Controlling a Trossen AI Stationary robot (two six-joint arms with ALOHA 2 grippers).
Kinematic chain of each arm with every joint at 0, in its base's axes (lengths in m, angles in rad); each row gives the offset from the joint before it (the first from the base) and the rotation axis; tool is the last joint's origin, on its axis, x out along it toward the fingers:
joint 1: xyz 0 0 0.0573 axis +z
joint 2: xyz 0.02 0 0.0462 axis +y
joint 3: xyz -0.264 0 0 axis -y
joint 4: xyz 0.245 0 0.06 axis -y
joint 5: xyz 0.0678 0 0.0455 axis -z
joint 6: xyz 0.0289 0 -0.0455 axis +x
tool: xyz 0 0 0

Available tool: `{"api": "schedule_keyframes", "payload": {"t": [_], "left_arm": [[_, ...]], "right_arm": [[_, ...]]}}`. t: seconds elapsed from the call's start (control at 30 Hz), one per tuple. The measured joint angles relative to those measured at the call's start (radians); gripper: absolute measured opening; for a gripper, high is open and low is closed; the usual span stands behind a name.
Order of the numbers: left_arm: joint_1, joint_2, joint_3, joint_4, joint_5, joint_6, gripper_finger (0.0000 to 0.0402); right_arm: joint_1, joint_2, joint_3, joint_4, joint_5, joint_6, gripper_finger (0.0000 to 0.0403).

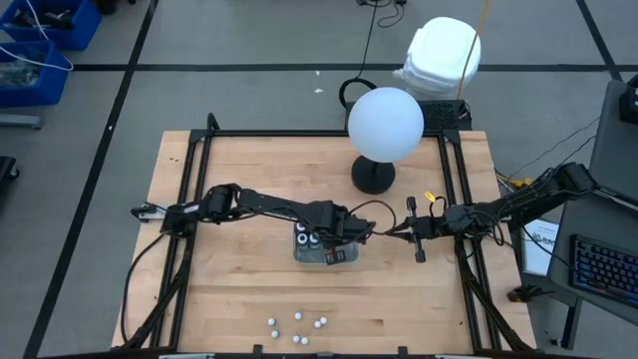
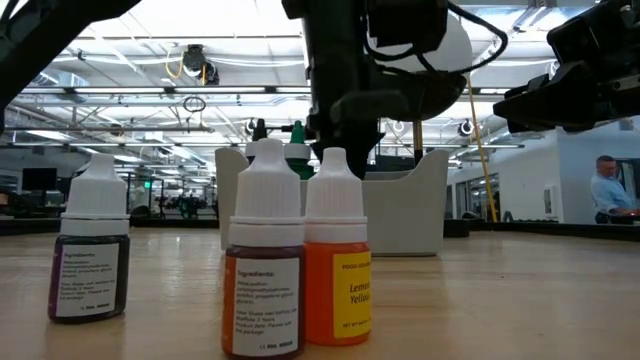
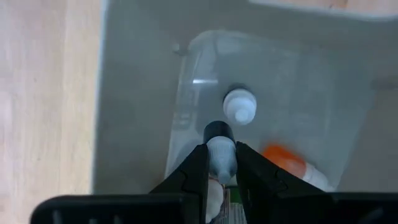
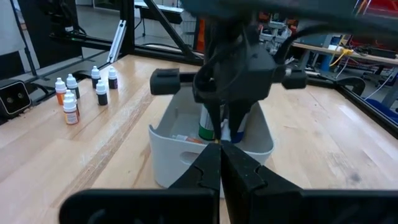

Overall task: Pick & Place food coloring
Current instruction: Put the small violet food coloring bottle into the gray bin

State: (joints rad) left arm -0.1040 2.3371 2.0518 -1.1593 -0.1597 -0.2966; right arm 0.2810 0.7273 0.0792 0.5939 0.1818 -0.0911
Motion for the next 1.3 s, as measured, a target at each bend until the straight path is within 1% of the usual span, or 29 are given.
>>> {"api": "schedule_keyframes", "payload": {"t": [0.13,0.57,0.63,0.73,0.87,1.0,1.1,1.2,1.23,1.3], "left_arm": [[0.001,0.018,0.000,0.003,0.001,0.000,0.0066],[0.010,0.024,0.000,0.005,0.002,-0.002,0.0068],[0.010,0.024,0.000,0.004,0.002,-0.016,0.0073],[0.010,0.024,0.000,0.004,0.008,-0.022,0.0097],[0.010,0.020,0.004,-0.007,0.011,-0.018,0.0146],[0.007,0.020,0.086,-0.101,0.013,-0.022,0.0190],[-0.006,0.018,0.178,-0.186,0.017,-0.044,0.0212],[-0.030,0.017,0.297,-0.323,0.077,-0.088,0.0223],[-0.040,0.008,0.308,-0.362,0.104,-0.109,0.0225],[-0.064,-0.046,0.269,-0.396,0.174,-0.154,0.0227]], "right_arm": [[0.000,0.000,0.000,-0.001,0.000,-0.001,0.0000],[0.000,0.000,0.000,-0.001,0.000,-0.001,0.0000],[0.000,0.000,0.000,-0.001,0.000,-0.001,0.0000],[0.000,0.000,0.000,-0.001,0.000,-0.001,0.0000],[0.000,0.000,0.000,-0.001,0.000,-0.003,0.0000],[0.000,0.000,0.000,-0.001,0.000,-0.003,0.0000],[0.000,0.000,0.000,-0.001,0.000,-0.003,0.0000],[0.000,0.000,0.000,-0.001,0.000,-0.003,0.0000],[0.000,0.000,0.000,-0.001,0.000,-0.001,0.0000],[0.000,0.000,0.000,-0.001,0.000,-0.001,0.0000]]}}
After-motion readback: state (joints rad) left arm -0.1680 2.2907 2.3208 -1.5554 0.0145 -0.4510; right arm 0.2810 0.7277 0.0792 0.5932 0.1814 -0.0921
